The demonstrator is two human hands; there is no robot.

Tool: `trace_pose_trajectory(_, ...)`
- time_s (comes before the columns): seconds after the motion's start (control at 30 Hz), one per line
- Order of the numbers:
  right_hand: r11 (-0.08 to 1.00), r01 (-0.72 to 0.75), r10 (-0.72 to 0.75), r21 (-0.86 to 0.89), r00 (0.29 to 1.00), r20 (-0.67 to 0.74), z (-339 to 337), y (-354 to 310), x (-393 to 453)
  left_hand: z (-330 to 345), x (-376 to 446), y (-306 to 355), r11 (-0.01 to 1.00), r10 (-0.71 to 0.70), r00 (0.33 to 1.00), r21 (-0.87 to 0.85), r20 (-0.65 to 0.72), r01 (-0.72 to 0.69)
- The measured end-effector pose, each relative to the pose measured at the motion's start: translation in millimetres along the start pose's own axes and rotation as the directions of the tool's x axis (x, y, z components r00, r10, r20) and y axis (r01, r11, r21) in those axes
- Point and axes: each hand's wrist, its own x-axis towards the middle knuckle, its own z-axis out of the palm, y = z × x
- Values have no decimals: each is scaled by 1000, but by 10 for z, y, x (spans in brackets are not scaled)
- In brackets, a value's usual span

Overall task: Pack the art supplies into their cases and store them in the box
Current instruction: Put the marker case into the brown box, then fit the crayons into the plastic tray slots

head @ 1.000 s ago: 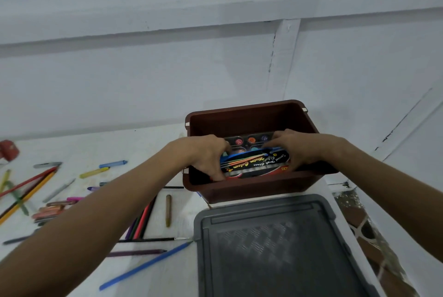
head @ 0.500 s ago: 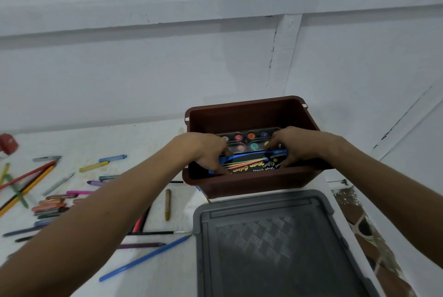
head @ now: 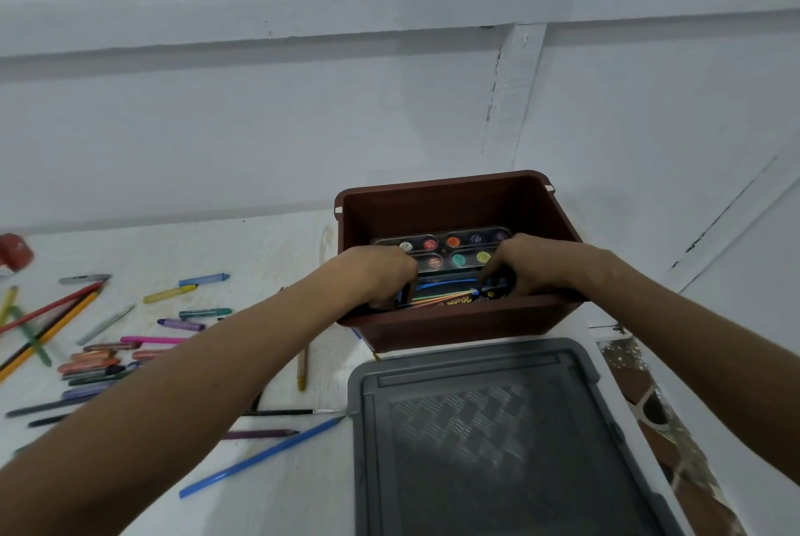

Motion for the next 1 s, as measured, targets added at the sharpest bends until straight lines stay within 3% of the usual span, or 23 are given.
trace_pose_trajectory(0.2, 1000, -26, 26, 6, 999, 27, 14, -7, 19, 41, 76, -5, 999, 4, 999, -40, 36, -2)
trace_pose_trajectory(0.3, 992, -17, 17, 122, 1000, 2, -26, -39, -37, 9, 6, -20, 995, 10, 1000, -102, 26, -7)
trace_pose_trajectory(0.37, 967, 40, -15, 253, 995, -100, -99, -123, -98, -91, -111, -69, 984, 7, 997, -176, -81, -22)
trace_pose_trajectory(0.43, 936, 130, -48, 327, 968, -247, -205, -308, -141, -227, -319, -167, 968, -22, 960, -245, -279, -49)
trace_pose_trajectory(0.53, 874, 268, -104, 406, 918, -382, -334, -772, -93, -282, -763, -403, 906, -169, 839, -418, -517, -75)
trace_pose_trajectory(0.6, 811, 354, -131, 466, 886, -445, -382, -1150, 21, -168, -1076, -620, 859, -305, 767, -511, -565, -35)
trace_pose_trajectory(0.77, 754, 486, -250, 443, 835, -490, -389, -2301, 456, 486, -1904, -1288, 746, -520, 722, -654, -456, 125)
trace_pose_trajectory(1.0, 726, 521, -378, 448, 847, -373, 17, -3996, 1243, 1574, -3259, -2352, 572, -727, 610, -770, -316, 284)
